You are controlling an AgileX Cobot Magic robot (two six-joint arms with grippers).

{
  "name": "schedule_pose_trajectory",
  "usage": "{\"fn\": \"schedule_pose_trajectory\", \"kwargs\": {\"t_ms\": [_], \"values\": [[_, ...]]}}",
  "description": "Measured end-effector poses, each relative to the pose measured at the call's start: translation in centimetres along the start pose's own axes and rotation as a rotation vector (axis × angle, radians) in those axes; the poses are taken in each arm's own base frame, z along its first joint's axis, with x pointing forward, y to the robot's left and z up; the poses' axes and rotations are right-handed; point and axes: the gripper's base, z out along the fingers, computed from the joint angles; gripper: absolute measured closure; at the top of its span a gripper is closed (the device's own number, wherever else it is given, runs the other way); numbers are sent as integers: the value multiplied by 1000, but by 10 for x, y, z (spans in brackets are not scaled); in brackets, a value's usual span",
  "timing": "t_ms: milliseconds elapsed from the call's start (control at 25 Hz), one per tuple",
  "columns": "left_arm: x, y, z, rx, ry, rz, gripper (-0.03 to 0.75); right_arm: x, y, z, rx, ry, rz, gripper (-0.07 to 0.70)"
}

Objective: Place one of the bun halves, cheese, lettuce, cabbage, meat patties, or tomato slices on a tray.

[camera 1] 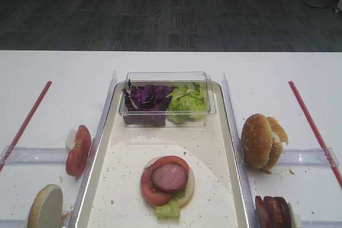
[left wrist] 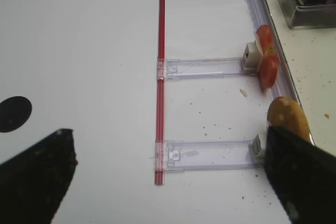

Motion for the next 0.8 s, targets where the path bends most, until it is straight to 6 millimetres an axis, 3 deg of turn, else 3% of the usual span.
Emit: {"fn": "schedule_pose_trajectory", "kwargs": {"t_ms": [800], "values": [[0,0,0,0,0,0,44,0,0,0,0,4,0,-36]]}}
